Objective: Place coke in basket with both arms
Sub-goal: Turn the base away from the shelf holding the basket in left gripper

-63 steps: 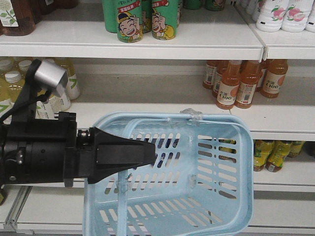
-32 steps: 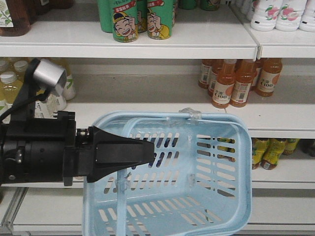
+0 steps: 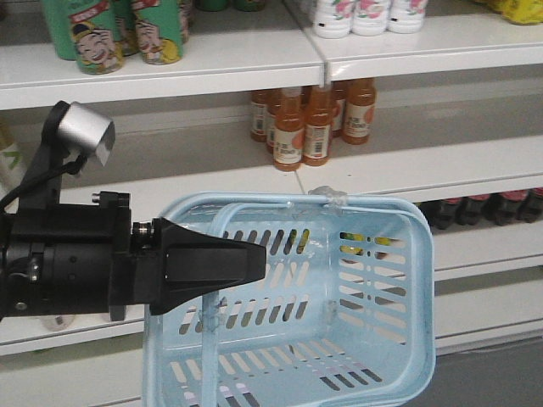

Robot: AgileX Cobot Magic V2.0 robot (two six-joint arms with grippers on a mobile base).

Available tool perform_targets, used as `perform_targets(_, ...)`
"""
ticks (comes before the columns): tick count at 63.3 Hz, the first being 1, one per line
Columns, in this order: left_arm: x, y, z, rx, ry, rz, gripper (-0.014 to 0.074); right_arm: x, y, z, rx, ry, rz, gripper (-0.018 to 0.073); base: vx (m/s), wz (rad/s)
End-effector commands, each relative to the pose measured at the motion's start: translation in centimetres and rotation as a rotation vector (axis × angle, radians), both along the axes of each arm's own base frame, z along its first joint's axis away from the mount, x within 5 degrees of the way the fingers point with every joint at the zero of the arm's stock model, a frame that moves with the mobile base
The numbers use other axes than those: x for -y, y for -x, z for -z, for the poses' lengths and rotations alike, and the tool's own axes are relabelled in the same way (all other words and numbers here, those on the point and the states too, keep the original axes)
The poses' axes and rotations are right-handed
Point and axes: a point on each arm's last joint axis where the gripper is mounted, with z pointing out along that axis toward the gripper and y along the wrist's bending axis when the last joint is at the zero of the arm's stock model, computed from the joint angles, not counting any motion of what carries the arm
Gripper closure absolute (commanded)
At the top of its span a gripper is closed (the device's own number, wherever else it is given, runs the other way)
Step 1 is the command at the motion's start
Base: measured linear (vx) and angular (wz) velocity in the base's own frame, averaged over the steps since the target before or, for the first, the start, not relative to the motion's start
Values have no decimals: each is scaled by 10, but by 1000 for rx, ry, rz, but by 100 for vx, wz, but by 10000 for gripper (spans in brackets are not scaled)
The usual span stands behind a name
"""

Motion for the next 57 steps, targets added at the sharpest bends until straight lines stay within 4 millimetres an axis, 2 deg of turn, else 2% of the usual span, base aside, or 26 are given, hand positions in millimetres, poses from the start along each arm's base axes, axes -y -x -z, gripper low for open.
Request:
perform_targets(1,-1,5,-19,14,97,0,603,0,0,-4,80,11,3,564,-5,-55)
perform_targets(57,-1,5,-19,14,97,0,603,0,0,-4,80,11,3,564,-7,-61)
